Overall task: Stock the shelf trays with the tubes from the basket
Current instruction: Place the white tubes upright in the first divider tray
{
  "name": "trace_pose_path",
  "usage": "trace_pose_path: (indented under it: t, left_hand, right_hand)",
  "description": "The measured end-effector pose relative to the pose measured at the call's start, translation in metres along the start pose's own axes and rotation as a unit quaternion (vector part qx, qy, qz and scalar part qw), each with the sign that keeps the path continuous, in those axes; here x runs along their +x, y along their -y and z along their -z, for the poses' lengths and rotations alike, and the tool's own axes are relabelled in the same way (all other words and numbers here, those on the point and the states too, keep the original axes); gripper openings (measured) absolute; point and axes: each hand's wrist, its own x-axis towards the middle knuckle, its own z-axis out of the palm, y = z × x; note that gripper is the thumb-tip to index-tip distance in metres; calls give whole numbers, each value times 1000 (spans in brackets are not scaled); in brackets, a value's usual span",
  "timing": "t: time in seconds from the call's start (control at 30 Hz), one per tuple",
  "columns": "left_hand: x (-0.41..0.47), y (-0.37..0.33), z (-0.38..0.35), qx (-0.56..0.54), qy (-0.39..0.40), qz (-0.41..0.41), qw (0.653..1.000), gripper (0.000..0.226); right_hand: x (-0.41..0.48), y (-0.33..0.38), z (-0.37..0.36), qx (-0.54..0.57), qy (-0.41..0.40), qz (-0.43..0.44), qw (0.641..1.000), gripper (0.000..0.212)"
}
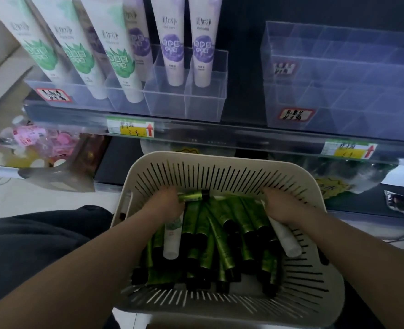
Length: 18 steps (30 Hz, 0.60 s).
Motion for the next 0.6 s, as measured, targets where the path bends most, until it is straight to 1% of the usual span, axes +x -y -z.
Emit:
trace_pose_path:
  t: [0.33,0.43,0.5,0.6]
  left_hand:
    - [26,5,-21,-9,5,43,999,54]
    - [29,5,-24,-16,5,55,998,65]
    - [28,4,-26,-15,11,60,998,71]
    - [26,3,-26,-10,9,59,998,71]
  right_hand:
    - [28,-9,-11,-58,108,-11,992,28]
    - [34,-8,-12,-80,124,-11,989,30]
    - [36,-8,-12,-88,130,-11,988,28]
    - [34,-8,-10,-88,131,-10,987,24]
